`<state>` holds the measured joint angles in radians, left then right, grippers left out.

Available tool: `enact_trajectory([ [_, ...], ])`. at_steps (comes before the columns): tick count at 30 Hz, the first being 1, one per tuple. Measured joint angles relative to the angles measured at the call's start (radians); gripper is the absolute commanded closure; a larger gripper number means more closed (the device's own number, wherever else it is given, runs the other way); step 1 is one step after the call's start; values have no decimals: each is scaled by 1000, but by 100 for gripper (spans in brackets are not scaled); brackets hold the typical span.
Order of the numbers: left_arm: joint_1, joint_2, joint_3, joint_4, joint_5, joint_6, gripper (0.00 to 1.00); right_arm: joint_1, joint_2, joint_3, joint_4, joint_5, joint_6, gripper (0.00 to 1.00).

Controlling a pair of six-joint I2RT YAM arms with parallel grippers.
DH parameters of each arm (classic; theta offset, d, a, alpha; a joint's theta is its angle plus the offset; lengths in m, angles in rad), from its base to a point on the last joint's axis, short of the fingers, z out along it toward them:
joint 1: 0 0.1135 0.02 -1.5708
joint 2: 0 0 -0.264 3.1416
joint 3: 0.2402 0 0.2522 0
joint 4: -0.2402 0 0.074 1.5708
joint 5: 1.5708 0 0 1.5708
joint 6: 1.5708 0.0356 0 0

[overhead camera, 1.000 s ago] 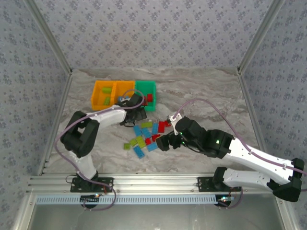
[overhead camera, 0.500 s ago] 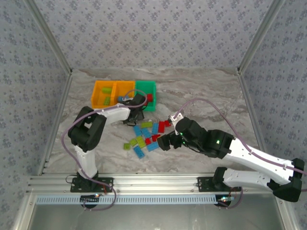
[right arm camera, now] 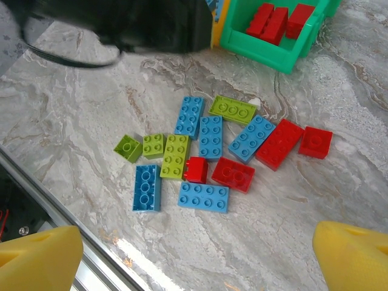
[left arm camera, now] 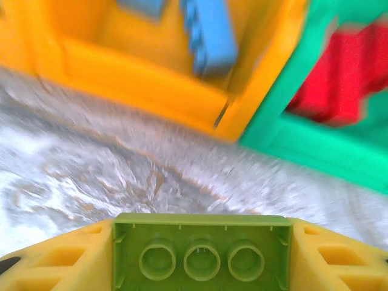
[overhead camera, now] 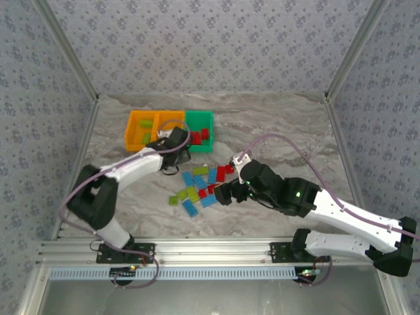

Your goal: Sort the legos into containers by color

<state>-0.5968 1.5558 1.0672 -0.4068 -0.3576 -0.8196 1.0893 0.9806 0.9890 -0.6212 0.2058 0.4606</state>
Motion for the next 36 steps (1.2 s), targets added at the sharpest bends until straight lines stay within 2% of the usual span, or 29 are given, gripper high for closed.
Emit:
enact_trajectory([
  [2, 27, -79, 2, 11, -42, 18, 46, 0, 2, 0, 1, 0, 0, 0],
  [5, 131, -113, 37, 28, -83, 47, 46, 0, 5, 0, 2, 0, 3, 0],
  [7, 225, -69, 89, 40, -94, 70, 46, 0, 5, 0, 3, 0, 5, 0],
  [11, 352, 73, 216, 41, -79, 100, 43, 0, 5, 0, 3, 0, 15, 0],
  [18, 418, 261, 388, 4, 1, 128, 23, 0, -5, -3, -2, 2, 32, 0],
  [25, 421, 242, 413, -41, 46, 127, 18, 0, -28, -5, -11, 22, 41, 0],
  [27, 420, 185, 378, -46, 67, 126, 19, 0, -28, -6, -11, 31, 41, 0],
  [30, 398, 14, 285, -61, 97, 123, 19, -4, -19, -11, -12, 53, 47, 0],
  [32, 342, -138, 214, -60, 104, 133, 20, -18, 5, -12, -11, 60, 52, 0],
  [36, 89, -468, 94, -45, 134, 244, 19, -96, 106, -16, 0, 44, 71, 0],
])
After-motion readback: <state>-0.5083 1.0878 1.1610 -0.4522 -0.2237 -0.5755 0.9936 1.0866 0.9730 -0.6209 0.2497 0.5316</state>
